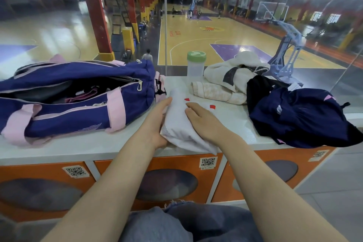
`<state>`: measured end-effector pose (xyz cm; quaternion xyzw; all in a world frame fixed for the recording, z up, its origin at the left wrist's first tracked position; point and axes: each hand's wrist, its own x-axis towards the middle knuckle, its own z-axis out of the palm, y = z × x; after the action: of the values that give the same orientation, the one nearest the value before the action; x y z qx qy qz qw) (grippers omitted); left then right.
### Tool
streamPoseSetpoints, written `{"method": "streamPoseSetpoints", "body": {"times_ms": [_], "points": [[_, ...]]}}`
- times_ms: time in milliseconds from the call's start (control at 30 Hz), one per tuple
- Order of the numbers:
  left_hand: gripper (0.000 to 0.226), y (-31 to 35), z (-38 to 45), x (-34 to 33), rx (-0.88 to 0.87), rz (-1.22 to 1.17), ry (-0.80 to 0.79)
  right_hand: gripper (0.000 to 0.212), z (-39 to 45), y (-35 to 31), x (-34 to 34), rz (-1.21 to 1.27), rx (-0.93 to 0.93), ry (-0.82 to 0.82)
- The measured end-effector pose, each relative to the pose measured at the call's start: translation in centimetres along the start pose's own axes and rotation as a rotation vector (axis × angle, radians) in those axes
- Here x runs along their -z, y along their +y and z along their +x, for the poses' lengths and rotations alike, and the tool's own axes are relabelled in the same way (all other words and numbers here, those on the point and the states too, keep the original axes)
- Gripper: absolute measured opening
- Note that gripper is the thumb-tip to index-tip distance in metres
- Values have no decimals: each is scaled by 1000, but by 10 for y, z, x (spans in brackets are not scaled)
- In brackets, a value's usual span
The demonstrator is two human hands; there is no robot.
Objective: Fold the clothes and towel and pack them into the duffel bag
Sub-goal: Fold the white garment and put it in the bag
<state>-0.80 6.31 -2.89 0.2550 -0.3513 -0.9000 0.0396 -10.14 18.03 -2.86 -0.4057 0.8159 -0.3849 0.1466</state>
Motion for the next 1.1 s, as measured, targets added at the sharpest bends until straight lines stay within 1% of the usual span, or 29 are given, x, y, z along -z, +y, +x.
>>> {"method": "streamPoseSetpoints", "body": {"times_ms": [67,133,200,267,300,333,400,433,500,533,633,733,767,800,867,900,933,967,1033,1100], "points": [[52,0,-2,6,-8,-3,-28,40,-1,-6,1,-30,-17,-39],[46,0,-6,6,-67,66,10,37,3,-10,1,-60,-16,-23],[44,0,-10,4,-140,143,97,31,8,-10,-2,-102,7,62],[43,2,-14,3,-193,214,146,24,15,-9,-4,-189,46,162],[41,3,-17,3,-204,245,155,32,17,-10,-5,-226,67,190],[37,4,-22,4,-203,273,161,47,18,-12,-6,-248,83,193],[32,7,-31,10,-204,333,172,78,18,-20,-5,-251,107,132],[31,9,-33,17,-215,358,183,88,19,-24,-5,-251,120,83],[34,12,-38,30,-266,372,167,99,21,-34,-6,-251,152,-27],[40,13,-40,37,-289,378,147,102,22,-40,-6,-255,161,-70],[52,17,-50,54,-329,422,113,105,21,-58,-16,-297,152,-91],[51,19,-65,70,-364,443,80,97,16,-74,-30,-255,132,-102],[51,19,-70,75,-380,448,64,87,16,-77,-35,-256,141,-113],[50,19,-76,78,-400,455,66,73,16,-80,-40,-270,159,-111],[48,20,-85,86,-448,486,138,41,14,-87,-52,-312,215,-69],[50,21,-90,90,-469,525,174,30,12,-91,-60,-332,252,-51],[52,23,-95,95,-488,584,206,24,10,-95,-68,-355,284,-37],[51,25,-102,100,-520,651,230,21,8,-100,-75,-385,308,-20],[39,33,-114,115,-672,751,304,20,6,-114,-83,-459,353,32],[30,47,-129,133,-879,811,480,22,7,-131,-87,-519,389,63]]}}
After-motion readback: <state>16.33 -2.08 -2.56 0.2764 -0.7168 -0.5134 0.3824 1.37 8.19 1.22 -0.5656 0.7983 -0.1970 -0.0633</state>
